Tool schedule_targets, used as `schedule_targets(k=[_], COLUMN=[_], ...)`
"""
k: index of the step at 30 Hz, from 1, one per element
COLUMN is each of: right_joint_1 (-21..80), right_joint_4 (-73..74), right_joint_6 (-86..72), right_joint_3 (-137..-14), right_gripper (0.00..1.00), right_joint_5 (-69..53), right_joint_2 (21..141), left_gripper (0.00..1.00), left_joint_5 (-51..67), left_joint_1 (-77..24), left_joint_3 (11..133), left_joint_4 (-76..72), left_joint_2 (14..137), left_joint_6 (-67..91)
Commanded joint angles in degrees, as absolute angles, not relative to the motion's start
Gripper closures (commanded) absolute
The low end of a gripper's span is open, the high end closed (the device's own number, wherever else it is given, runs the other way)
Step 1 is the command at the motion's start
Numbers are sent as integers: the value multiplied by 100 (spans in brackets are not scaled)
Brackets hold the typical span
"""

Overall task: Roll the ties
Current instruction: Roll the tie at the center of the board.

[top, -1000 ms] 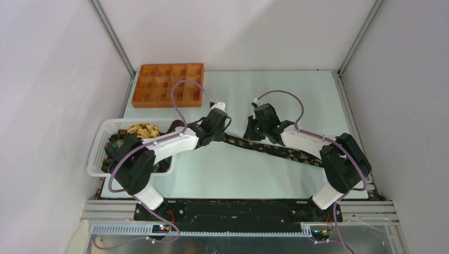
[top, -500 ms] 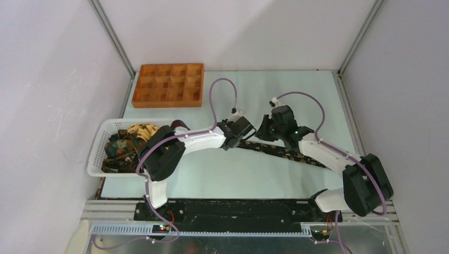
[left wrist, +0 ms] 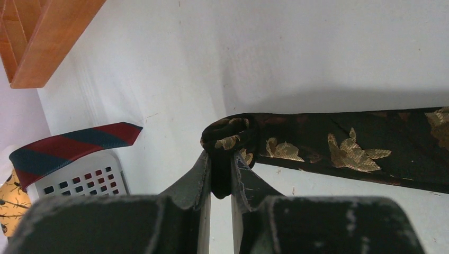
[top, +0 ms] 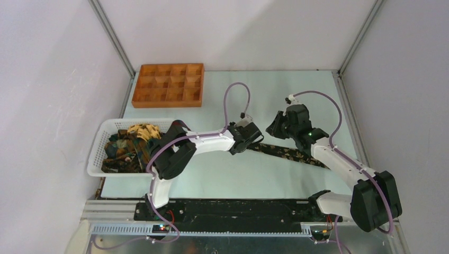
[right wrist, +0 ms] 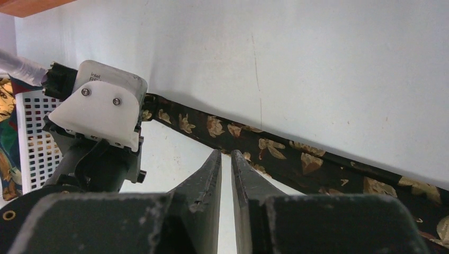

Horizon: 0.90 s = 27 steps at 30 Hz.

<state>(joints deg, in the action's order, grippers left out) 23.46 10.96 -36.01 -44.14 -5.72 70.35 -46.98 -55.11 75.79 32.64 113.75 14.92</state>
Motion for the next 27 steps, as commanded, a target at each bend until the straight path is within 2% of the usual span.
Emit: schedule_targets(k=[1,11,22,27], right_joint_1=[2252,2164,2158,2157], right_joint_4=[1143,1115,1082,1061], right_joint_6=[-3525,-3520,-3536,-3556], right_joint_3=[-4386,-4386,-4323,-4282], right_gripper=[85,85,84,84], right_joint_5=[-539,-637,-651,-659], right_joint_2=[6861,6874,6900,6887], left_gripper=[100,100,95,90], left_joint_5=[-4934,-4777,-4488,-4311], left_joint_1=[-5631,-5761,-5801,-5808], left_joint_3=[7785,7969,8075,8107], left_joint_4=[3340,3377,3360,3361], left_joint_2=[11489,11704,11697,11711], left_joint_6=[1429,1467,1511,1532])
